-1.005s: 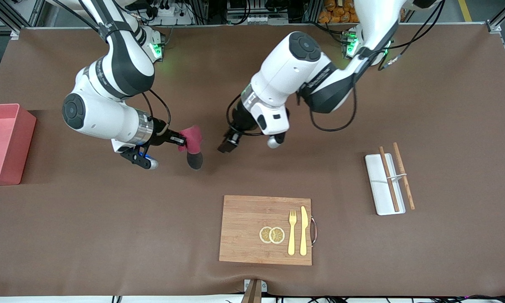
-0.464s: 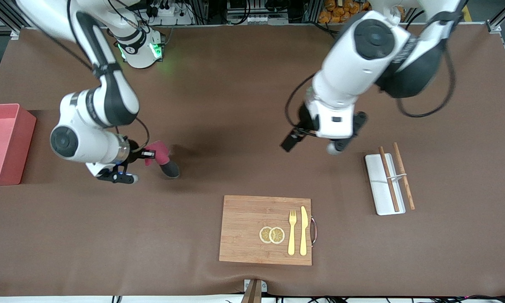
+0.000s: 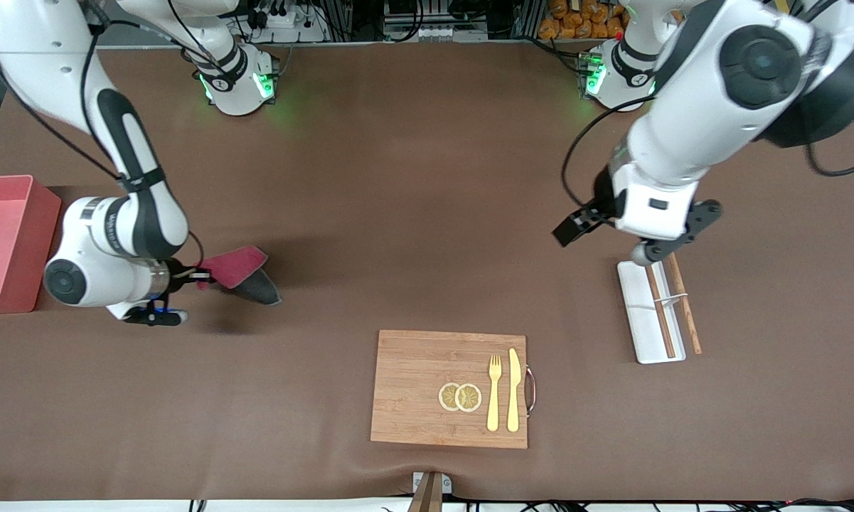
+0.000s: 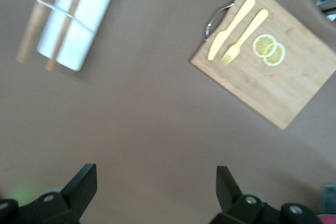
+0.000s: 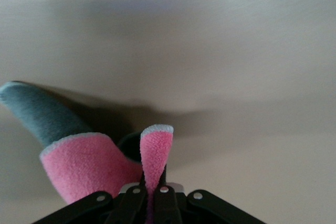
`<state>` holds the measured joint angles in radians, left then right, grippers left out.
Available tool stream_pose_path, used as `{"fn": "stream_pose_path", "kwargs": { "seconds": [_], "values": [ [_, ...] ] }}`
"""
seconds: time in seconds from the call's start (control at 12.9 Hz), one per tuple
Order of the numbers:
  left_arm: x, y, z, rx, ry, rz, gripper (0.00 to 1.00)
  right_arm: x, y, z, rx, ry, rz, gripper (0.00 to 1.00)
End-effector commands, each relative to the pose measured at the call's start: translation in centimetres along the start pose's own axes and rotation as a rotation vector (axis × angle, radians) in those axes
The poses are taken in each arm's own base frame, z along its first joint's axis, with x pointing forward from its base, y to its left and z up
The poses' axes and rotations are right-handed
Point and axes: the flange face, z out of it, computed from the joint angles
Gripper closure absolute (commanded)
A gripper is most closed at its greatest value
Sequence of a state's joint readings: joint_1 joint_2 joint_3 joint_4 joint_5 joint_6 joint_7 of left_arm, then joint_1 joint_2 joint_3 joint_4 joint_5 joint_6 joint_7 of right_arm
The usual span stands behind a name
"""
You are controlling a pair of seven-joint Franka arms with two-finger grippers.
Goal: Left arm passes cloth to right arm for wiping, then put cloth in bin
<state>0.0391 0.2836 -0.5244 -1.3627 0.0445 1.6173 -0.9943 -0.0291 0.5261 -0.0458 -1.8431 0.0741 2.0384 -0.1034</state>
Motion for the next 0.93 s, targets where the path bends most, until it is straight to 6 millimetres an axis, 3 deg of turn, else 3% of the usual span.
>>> {"fn": "stream_pose_path", "kwargs": {
  "seconds": [0.0, 0.39, 0.7, 0.85],
  "values": [
    [0.7, -3.1, -1.7, 0.052, 0.013, 0.090, 0.00, -0.2, 8.1, 0.9, -0.004, 0.026, -0.113, 1.00],
    [2.9, -7.0, -3.0, 0.090, -0.011, 0.214, 0.00, -1.8, 18.9, -1.0, -0.118, 0.048, -0.245, 1.00],
    [5.8, -11.4, -4.7, 0.104, 0.013, 0.322, 0.00, -4.3, 27.7, -5.5, -0.213, 0.070, -0.375, 1.00],
    [6.8, -14.3, -5.2, 0.117, 0.010, 0.385, 0.00, -6.0, 29.4, -8.6, -0.243, 0.101, -0.424, 1.00]
  ]
}}
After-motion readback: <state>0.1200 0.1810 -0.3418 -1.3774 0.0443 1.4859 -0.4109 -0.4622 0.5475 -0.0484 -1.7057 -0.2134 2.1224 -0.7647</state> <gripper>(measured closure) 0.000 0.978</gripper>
